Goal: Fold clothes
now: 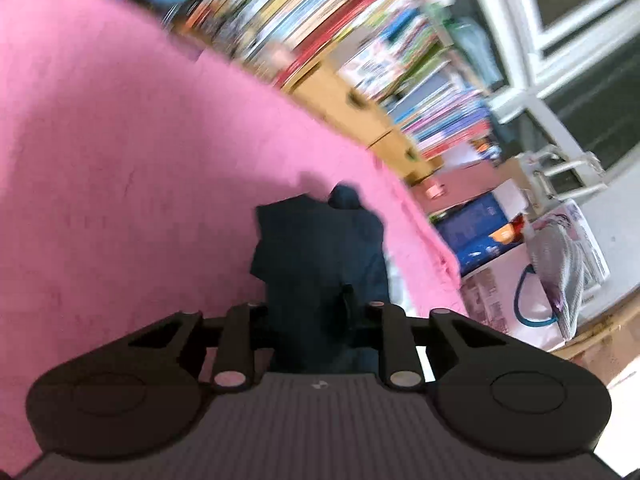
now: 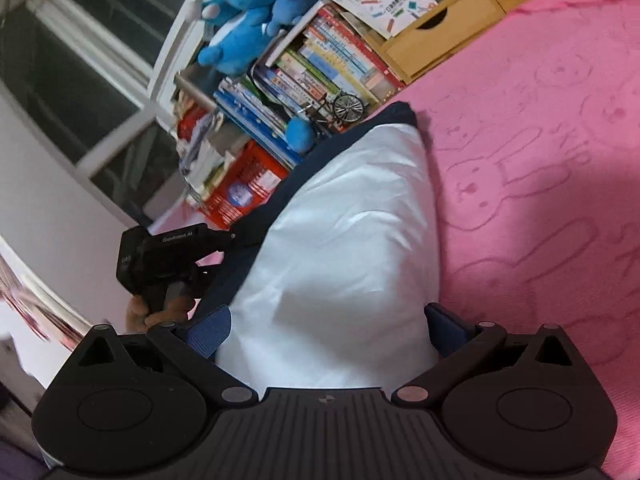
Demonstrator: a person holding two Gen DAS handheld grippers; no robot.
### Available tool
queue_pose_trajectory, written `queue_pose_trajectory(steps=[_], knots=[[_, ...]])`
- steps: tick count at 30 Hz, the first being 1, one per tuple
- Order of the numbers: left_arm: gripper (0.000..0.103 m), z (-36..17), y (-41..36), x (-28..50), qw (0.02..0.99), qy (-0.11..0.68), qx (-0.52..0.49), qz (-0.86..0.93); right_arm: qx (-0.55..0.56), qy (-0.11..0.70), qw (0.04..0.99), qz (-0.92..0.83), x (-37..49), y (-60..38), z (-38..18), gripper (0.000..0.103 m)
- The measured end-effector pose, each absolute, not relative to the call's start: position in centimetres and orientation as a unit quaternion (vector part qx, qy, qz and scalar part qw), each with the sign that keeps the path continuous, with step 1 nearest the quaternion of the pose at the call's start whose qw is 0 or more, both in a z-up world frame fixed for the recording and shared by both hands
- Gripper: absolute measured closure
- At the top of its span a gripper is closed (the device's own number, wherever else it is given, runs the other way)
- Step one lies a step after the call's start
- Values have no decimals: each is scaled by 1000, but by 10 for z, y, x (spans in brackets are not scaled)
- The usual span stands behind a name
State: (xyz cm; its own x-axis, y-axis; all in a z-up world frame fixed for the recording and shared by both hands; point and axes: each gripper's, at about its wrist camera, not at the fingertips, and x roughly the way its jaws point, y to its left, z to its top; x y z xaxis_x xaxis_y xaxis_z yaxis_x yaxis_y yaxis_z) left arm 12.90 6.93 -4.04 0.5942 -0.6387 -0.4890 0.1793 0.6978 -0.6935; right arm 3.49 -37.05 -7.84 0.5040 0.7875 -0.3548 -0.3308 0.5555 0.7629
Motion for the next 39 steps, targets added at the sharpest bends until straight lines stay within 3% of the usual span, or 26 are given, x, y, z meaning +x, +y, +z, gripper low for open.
queue_pose_trajectory(steps=[7,11,13,15,21,25,29,31,39], knots=[[80,-35,101,196,866,394,-260,-167,313,363,805,351,77,-297,-75,1],[53,-56,125,226,841,454,-253,-152,259,358,845,302,96,-263,-71,2],[44,-48,136,216,857,441,-224,-145,206,358,863,291,94,-248,-67,2],[23,-40,146,202,876,421,-193,-135,131,358,879,286,83,-235,-63,3],[23,-3,121,126,929,345,-79,-105,3,343,896,283,24,-225,-65,2],[22,3,47,57,947,287,35,-139,24,343,902,261,-2,-238,-65,2],[21,-20,13,25,940,296,92,-143,45,348,906,238,-24,-256,-63,2],[21,-38,15,22,935,321,105,-107,54,344,911,222,-31,-265,-61,2],[14,-65,58,9,924,372,-5,-87,108,298,928,198,-42,-278,-55,1]])
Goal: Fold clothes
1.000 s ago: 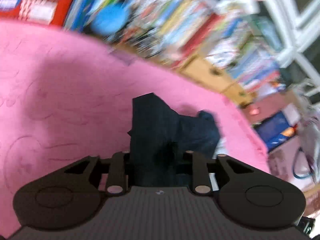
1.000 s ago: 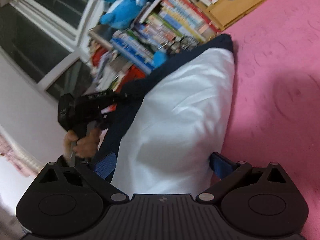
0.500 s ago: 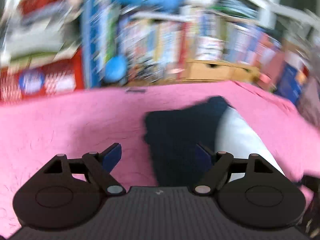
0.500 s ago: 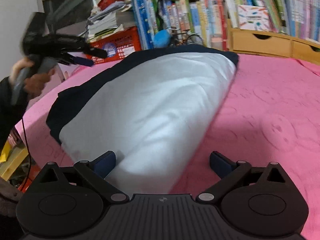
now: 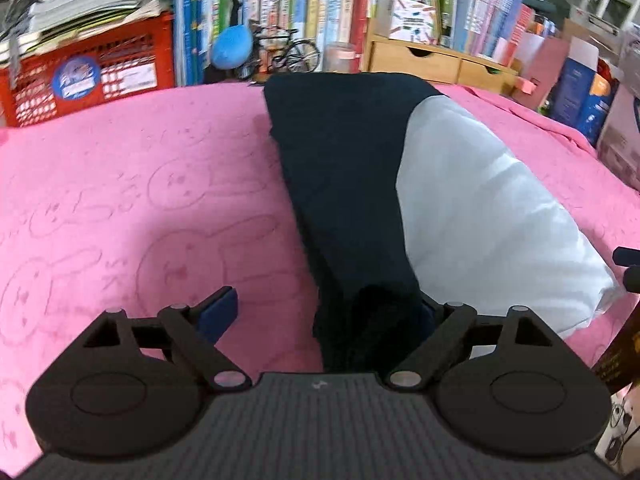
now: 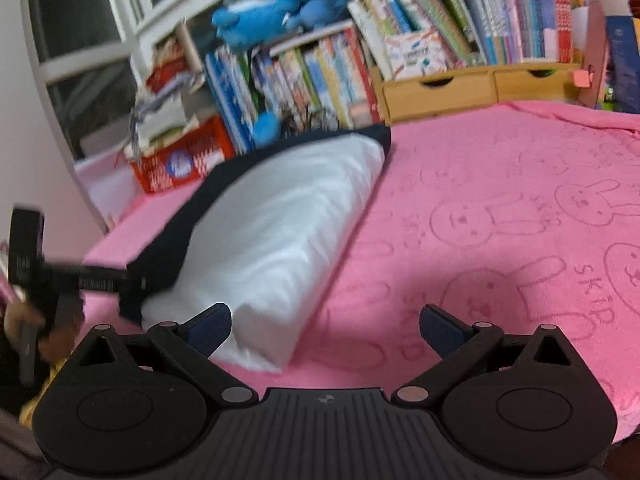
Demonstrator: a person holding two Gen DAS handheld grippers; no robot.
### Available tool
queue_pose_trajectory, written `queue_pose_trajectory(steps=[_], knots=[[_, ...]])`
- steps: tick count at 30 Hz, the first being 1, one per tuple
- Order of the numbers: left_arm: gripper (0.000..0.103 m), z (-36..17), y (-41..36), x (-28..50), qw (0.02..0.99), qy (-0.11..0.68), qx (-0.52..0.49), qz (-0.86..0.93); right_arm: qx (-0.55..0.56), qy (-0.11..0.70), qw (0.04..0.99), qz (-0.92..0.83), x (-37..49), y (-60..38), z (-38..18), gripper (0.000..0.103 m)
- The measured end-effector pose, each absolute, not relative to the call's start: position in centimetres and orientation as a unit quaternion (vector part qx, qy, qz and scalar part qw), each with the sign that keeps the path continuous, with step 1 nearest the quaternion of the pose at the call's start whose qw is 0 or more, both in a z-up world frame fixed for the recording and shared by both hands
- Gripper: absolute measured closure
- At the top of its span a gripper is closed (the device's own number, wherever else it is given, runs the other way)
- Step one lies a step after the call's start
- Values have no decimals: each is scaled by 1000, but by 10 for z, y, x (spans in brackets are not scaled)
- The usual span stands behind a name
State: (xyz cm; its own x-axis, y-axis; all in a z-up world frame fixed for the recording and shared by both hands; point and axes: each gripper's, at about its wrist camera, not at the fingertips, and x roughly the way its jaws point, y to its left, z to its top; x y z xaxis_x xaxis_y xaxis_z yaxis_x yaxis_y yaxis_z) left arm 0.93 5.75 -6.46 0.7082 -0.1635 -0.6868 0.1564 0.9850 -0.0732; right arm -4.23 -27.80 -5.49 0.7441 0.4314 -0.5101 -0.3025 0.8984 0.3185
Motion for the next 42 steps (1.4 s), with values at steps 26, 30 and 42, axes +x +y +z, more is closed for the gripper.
queue_pose_trajectory(steps=[26,30,42], knots=[[0,-47,-21,-62,907,417,53,-27,-109,195,963,153,-123,-175,-51,0],[0,-49,-17,-60,902,429,35,-34,-106,204,962,147,-124,-177,-53,0],[0,-54,-21,-61,896,442,28,-28,-86,214,963,140,-121,-187,-54,0]])
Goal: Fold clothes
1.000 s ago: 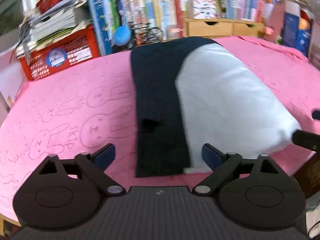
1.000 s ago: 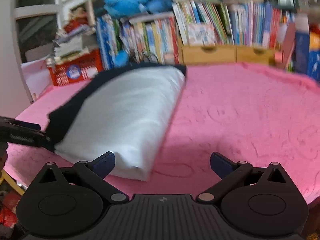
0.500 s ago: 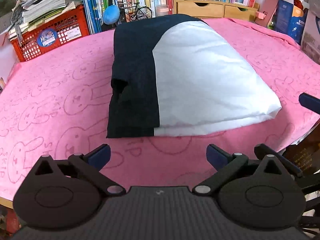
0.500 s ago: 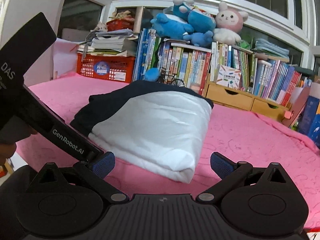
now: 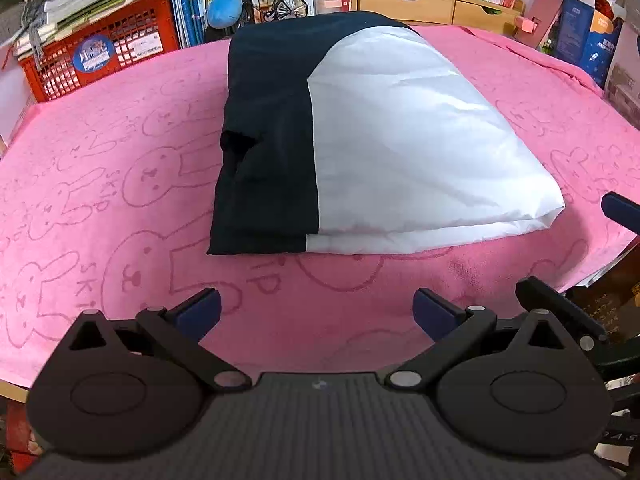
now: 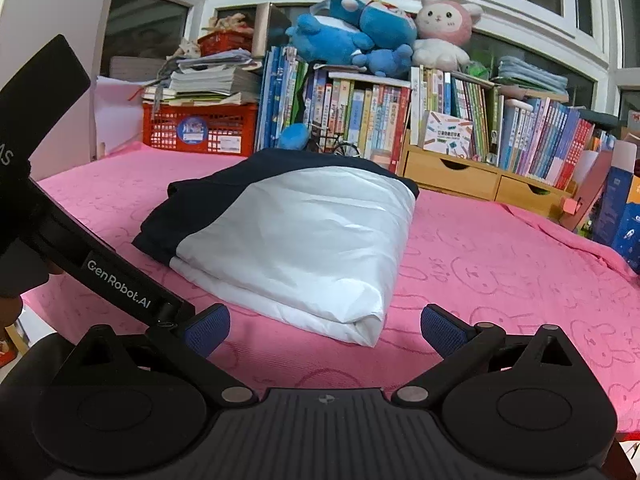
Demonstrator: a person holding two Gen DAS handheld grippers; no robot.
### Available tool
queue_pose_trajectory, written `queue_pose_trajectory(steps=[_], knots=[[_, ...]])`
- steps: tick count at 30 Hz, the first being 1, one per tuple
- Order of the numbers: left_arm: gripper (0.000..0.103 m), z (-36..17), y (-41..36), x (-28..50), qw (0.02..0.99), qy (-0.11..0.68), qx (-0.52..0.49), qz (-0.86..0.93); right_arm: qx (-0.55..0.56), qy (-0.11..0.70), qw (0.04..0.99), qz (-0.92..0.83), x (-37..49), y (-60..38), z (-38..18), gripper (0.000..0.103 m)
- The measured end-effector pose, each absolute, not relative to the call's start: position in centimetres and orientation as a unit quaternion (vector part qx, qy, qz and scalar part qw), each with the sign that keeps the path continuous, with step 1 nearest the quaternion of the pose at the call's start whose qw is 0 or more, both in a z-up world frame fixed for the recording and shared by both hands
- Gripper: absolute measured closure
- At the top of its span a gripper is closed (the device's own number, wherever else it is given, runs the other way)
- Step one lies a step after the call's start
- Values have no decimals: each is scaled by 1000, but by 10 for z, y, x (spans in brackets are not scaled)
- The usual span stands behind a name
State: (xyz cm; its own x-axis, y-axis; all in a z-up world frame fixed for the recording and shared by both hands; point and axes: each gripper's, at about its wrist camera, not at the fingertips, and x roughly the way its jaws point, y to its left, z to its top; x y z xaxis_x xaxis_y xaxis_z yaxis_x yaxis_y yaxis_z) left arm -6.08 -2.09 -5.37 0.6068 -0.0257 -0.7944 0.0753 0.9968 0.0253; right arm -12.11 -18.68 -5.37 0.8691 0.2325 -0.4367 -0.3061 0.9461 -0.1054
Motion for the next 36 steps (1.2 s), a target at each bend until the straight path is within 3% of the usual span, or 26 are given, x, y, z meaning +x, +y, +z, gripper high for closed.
queue_pose_trajectory(steps=[36], knots=[[0,-60,-15,-58,889,454,35,-54,-86,231,955,167,-93,-188,-47,0]])
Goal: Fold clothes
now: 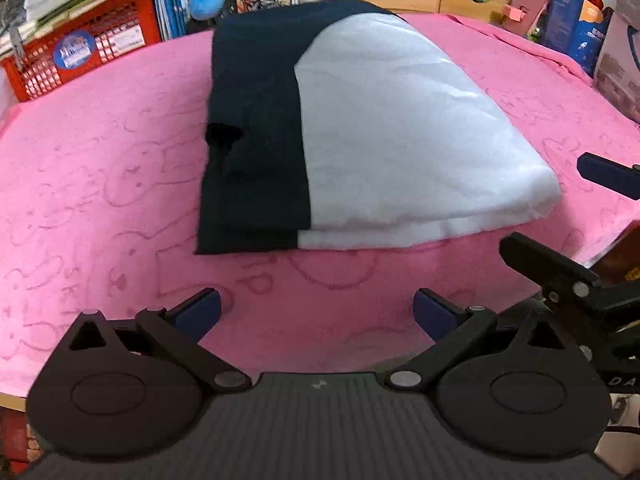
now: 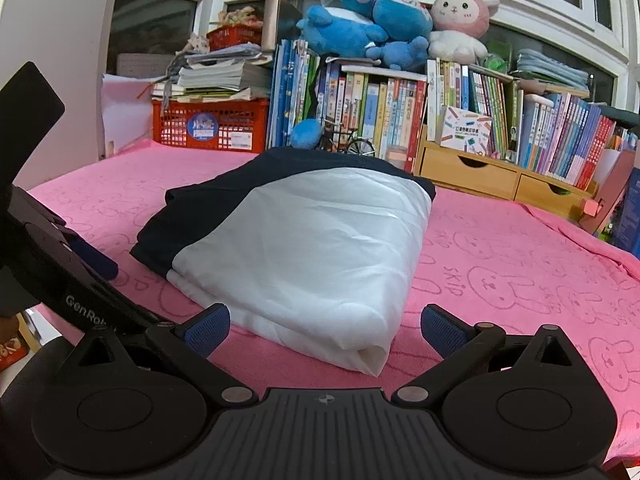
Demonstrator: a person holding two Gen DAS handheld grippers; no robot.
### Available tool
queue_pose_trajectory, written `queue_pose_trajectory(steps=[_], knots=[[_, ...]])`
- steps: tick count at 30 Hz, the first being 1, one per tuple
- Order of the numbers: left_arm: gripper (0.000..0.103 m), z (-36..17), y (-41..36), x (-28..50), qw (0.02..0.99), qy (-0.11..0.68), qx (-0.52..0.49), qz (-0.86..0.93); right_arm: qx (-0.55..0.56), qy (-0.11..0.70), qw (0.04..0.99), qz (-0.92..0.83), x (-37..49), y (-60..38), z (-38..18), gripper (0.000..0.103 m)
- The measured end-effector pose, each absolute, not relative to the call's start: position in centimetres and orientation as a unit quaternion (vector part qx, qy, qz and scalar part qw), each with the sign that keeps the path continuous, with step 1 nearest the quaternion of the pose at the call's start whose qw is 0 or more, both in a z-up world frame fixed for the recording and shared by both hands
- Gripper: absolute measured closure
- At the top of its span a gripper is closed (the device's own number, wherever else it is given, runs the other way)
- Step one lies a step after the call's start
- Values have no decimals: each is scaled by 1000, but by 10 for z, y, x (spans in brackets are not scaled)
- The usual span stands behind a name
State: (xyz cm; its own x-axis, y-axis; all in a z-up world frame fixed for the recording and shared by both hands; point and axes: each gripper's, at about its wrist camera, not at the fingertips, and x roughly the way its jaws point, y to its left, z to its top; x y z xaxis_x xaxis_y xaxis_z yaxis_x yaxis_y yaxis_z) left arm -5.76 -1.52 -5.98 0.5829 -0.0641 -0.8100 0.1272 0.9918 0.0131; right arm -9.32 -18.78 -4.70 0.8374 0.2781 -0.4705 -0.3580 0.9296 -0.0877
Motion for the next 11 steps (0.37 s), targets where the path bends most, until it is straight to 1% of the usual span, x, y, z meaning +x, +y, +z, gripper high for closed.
queue_pose_trajectory(steps=[4,11], knots=[[0,-58,-18,-62,897,436,43,-55,-84,237,954,163,-92,-188,-49,0],[0,-59,-20,-61,898,435,45,-51,-82,238,954,164,-93,-189,-50,0]])
